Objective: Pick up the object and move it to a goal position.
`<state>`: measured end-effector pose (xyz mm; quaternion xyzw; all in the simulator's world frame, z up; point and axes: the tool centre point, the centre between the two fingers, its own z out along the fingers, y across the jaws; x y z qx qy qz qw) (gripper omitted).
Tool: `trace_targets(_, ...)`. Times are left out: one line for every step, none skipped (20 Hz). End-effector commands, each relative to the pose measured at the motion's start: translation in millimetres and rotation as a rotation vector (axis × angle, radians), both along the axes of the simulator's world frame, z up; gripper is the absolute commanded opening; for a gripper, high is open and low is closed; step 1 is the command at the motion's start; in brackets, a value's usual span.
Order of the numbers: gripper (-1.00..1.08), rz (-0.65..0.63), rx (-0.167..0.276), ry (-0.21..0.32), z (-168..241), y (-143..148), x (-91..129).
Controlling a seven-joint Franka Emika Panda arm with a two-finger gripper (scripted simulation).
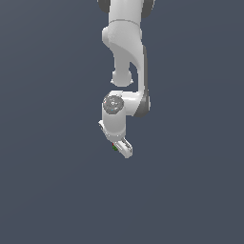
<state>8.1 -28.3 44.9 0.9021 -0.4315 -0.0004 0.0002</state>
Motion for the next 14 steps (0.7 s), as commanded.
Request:
trace_targets(-1.0,0.001,0.0,-0.001,11.7,20.7,-3.4)
trace_targets(-1.0,0.001,0.0,-0.001,17.0,30.0,-5.1)
trace_targets(-1.0,0.001,0.0,-0.001,22.6,39.8,-6.9)
trace_targets(-1.0,0.001,0.0,-0.001,28.5,50.2,-8.8)
trace_targets(-1.0,0.001,0.0,-0.001,34.8,61.2,-10.7)
trace_targets(-1.0,0.001,0.0,-0.001,41.1,72.4,-12.7)
trace_targets(-1.0,0.001,0.0,-0.001,47.5,83.5,-14.6)
trace_targets(-1.0,0.001,0.0,-0.001,53.9,94.6,-16.5)
trace_targets(-1.0,0.001,0.0,-0.001,60.2,105.7,-18.3)
trace_targets(-1.0,0.001,0.0,-0.001,66.3,116.5,-20.1)
trace_targets(-1.0,0.001,0.0,-0.001,72.4,127.1,-21.8)
trace_targets(-1.0,0.001,0.0,-0.001,78.2,137.1,-23.3)
trace_targets(-1.0,0.001,0.0,-0.001,83.6,146.6,-24.7)
trace_targets(-1.0,0.001,-0.001,-0.001,88.7,155.4,-25.9)
